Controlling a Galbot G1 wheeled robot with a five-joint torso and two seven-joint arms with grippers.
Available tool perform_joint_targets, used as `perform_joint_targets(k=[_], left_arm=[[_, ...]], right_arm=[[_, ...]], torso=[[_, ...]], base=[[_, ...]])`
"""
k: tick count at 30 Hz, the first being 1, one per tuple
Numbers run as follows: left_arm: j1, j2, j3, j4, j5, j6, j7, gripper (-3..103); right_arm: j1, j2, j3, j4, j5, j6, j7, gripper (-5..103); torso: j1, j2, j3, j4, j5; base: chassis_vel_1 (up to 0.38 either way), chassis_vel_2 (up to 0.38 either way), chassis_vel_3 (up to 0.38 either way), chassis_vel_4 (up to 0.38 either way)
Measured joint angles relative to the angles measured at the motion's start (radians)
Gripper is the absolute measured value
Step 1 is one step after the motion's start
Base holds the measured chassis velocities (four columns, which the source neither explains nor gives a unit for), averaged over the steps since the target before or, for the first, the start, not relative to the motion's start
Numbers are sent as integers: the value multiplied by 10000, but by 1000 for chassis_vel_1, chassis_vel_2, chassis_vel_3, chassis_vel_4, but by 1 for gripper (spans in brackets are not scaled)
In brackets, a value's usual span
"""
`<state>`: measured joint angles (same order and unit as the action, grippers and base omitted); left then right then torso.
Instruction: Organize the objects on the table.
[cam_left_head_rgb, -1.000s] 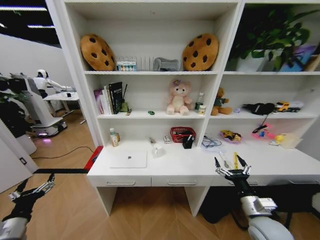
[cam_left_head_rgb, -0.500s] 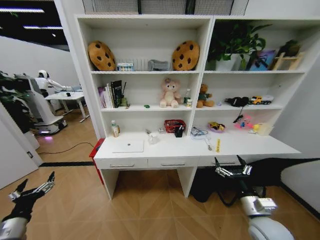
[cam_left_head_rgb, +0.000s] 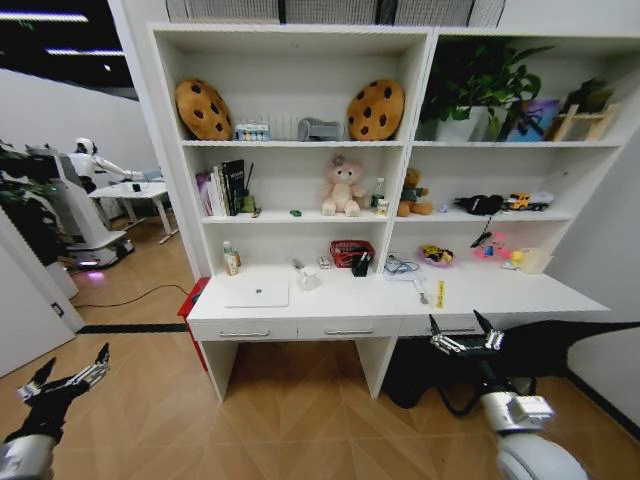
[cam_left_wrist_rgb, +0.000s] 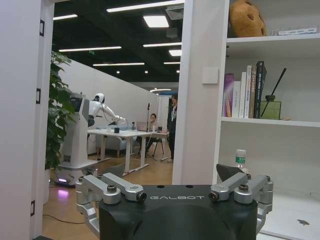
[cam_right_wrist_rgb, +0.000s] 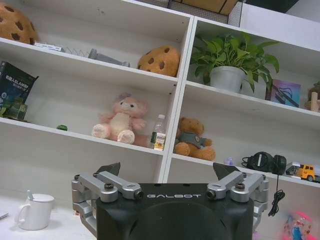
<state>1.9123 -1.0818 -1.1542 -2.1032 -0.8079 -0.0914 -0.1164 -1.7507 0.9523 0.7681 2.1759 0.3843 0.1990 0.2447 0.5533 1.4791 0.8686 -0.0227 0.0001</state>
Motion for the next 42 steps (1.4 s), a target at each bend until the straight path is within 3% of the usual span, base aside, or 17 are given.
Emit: perform_joint_targets(k=[42], left_arm=[[1, 0, 0, 0, 0, 0, -1, 100]], right_arm=[[0, 0, 0, 0, 0, 0, 0, 100]], torso=[[1, 0, 0, -1, -1]], base=[[0, 0, 0, 0]])
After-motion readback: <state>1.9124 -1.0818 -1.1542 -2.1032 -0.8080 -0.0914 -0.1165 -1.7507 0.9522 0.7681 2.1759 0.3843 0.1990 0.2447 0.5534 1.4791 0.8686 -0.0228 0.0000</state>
